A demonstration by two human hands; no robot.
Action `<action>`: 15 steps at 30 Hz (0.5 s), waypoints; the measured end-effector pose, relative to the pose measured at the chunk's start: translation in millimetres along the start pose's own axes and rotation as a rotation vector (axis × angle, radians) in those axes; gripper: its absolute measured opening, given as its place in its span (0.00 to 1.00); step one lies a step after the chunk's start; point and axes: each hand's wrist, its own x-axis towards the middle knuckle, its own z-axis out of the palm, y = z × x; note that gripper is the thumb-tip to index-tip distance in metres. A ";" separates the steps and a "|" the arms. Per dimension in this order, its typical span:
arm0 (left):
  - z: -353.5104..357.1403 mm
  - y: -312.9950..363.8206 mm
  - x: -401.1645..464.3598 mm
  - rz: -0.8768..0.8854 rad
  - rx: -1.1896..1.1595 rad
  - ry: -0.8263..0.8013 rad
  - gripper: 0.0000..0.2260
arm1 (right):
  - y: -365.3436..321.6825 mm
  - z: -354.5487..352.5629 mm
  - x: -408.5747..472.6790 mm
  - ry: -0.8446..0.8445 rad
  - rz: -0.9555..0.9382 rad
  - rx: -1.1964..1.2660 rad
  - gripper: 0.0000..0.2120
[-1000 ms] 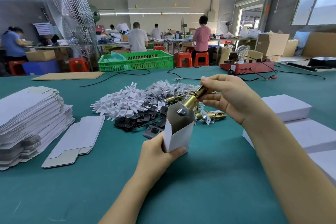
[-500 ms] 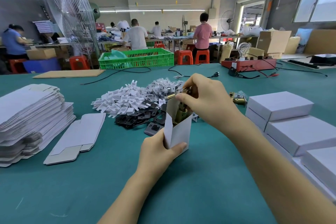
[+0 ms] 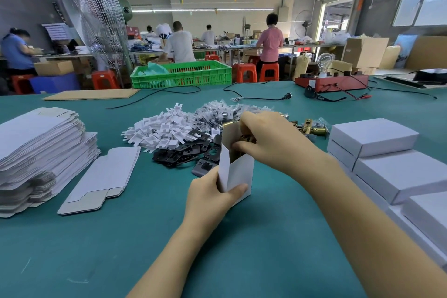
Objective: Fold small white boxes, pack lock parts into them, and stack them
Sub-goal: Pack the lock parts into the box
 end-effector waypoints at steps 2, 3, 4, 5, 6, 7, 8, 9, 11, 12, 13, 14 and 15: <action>0.4 2.6 -1.1 -0.006 0.002 0.009 0.12 | 0.3 1.0 0.7 -0.051 -0.034 -0.047 0.10; 0.3 3.7 -1.7 -0.004 0.002 0.012 0.13 | 0.6 1.6 0.8 -0.069 -0.041 -0.057 0.09; 0.5 4.7 -2.1 0.000 0.002 0.013 0.13 | 0.9 2.0 1.1 -0.080 -0.042 -0.061 0.08; 0.6 5.6 -2.4 0.005 0.002 0.012 0.15 | 1.0 1.7 1.3 -0.084 -0.037 -0.059 0.08; 0.5 6.7 -2.7 0.009 0.002 0.011 0.17 | 0.9 1.0 1.5 -0.085 -0.029 -0.050 0.08; 0.4 8.0 -3.1 0.013 0.006 0.011 0.19 | 0.7 0.0 1.3 -0.084 -0.023 -0.040 0.08; 0.3 8.7 -3.1 0.017 0.010 0.009 0.21 | 0.6 -1.0 1.5 -0.080 -0.020 -0.032 0.08; 0.1 9.3 -3.4 0.022 0.015 0.007 0.23 | 0.4 -1.8 1.0 -0.077 -0.022 -0.029 0.08; -0.3 10.6 -4.1 0.029 0.014 0.006 0.22 | -0.5 -2.5 0.4 -0.064 -0.028 -0.024 0.08; -0.1 10.4 -4.2 0.030 0.009 0.005 0.22 | -0.5 -2.2 0.2 -0.055 -0.032 -0.023 0.07; -0.3 10.1 -4.4 0.034 0.009 0.004 0.22 | -0.4 -1.8 0.2 -0.050 -0.034 -0.033 0.07; -0.2 9.5 -4.2 0.041 0.009 0.004 0.23 | -0.2 -1.2 0.4 -0.047 -0.035 -0.052 0.07; 0.0 8.8 -4.3 0.048 0.012 0.006 0.23 | 0.2 -0.5 0.4 -0.047 -0.030 -0.066 0.08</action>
